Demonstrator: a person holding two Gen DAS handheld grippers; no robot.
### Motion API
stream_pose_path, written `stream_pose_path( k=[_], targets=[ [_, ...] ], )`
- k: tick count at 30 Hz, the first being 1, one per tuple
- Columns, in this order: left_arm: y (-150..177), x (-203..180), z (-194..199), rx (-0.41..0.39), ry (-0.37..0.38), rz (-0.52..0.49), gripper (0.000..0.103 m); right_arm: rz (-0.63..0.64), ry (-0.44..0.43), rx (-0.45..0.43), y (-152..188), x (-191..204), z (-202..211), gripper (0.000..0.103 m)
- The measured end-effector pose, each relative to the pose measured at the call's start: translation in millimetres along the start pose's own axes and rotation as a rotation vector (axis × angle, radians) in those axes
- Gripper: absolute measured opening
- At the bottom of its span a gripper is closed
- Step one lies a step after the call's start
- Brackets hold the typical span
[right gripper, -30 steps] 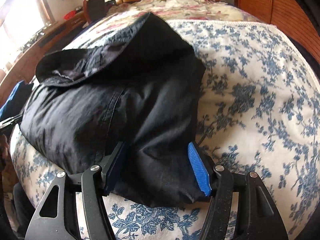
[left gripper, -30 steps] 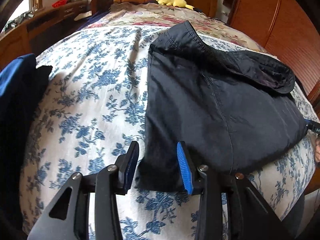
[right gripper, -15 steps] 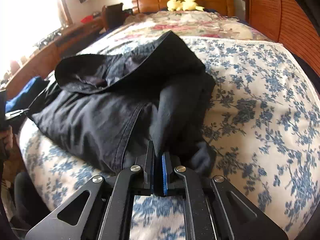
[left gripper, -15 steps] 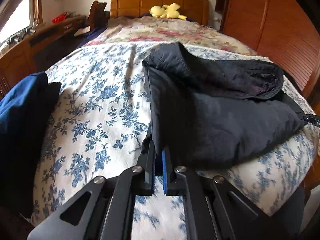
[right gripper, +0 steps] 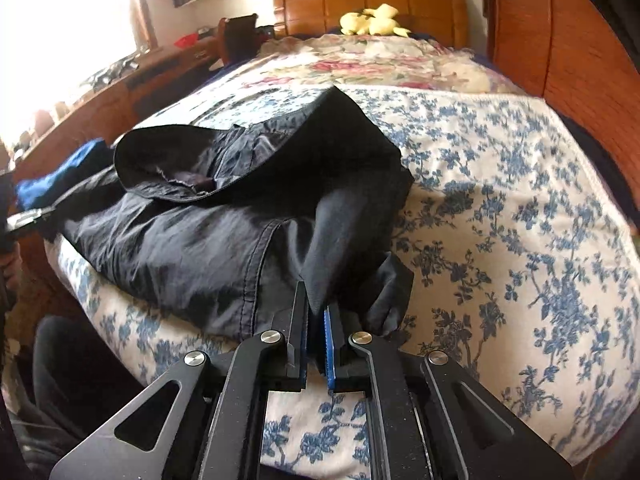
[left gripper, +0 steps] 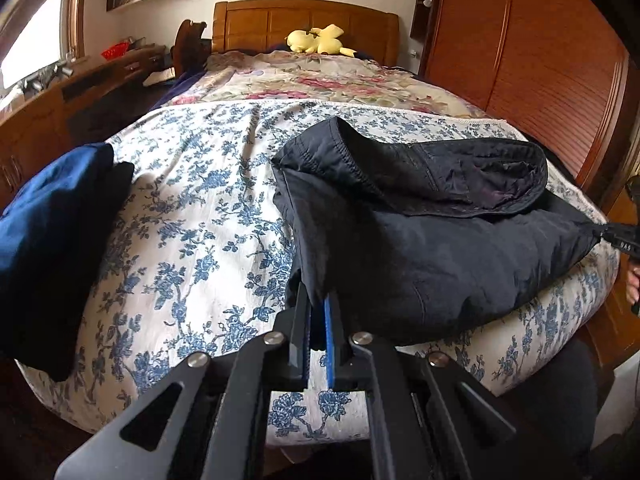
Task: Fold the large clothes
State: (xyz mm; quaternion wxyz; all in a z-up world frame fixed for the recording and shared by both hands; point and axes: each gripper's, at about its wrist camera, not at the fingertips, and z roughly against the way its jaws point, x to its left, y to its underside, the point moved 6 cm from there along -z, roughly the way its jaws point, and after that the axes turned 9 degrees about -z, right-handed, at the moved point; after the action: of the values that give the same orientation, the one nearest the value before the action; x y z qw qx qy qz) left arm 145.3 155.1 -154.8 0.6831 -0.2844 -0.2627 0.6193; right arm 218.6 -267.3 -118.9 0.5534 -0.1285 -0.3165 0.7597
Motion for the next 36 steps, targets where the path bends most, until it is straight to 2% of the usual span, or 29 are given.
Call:
stream_pose_path(
  k=[1, 4, 6, 7, 8, 10, 11, 13, 16, 19, 22, 26, 30, 34, 36],
  targets=[
    [-1, -1, 2, -0.003, -0.013, -0.003, 0.005, 0.031, 0.020, -0.006, 0, 3, 1, 0.008],
    [-4, -3, 7, -0.015, -0.020, -0.002, 0.006, 0.056, 0.076, -0.030, -8, 5, 2, 0.012],
    [-6, -3, 12, -0.026, -0.019, -0.002, 0.006, 0.067, 0.099, -0.058, -17, 7, 5, 0.024],
    [-7, -2, 14, -0.034, -0.025, -0.003, 0.006, 0.078, 0.109, -0.076, -23, 10, 8, 0.039],
    [-9, -2, 19, -0.049, -0.037, -0.001, 0.006, 0.087, 0.110, -0.098, -29, 13, 11, 0.044],
    [-13, -1, 26, -0.069, -0.037, 0.003, 0.008, 0.117, 0.081, -0.133, -39, 24, 16, 0.044],
    [-15, -1, 29, -0.079, -0.036, 0.004, 0.015, 0.134, 0.073, -0.144, -43, 32, 16, 0.044],
    [-20, 0, 34, -0.100, -0.039, 0.000, 0.022, 0.160, 0.041, -0.145, -53, 51, 10, 0.044],
    [-26, 3, 36, -0.112, -0.035, -0.002, 0.026, 0.196, -0.026, -0.130, -64, 83, -12, 0.045],
    [-31, 7, 33, -0.121, -0.029, -0.002, 0.034, 0.243, -0.072, -0.096, -67, 117, -43, 0.045],
    [-32, 10, 25, -0.112, -0.018, -0.010, 0.037, 0.287, -0.108, -0.050, -68, 149, -77, 0.045],
    [-31, 14, 16, -0.112, -0.004, 0.002, 0.045, 0.340, -0.143, 0.053, -63, 179, -123, 0.045],
    [-28, 19, 4, -0.104, 0.004, 0.009, 0.048, 0.395, -0.113, 0.125, -54, 194, -156, 0.045],
    [-27, 25, -9, -0.098, 0.016, 0.022, 0.048, 0.373, -0.075, 0.153, -62, 189, -176, 0.045],
    [-28, 26, -13, -0.093, 0.021, 0.022, 0.048, 0.369, -0.062, 0.157, -70, 186, -183, 0.023]
  ],
)
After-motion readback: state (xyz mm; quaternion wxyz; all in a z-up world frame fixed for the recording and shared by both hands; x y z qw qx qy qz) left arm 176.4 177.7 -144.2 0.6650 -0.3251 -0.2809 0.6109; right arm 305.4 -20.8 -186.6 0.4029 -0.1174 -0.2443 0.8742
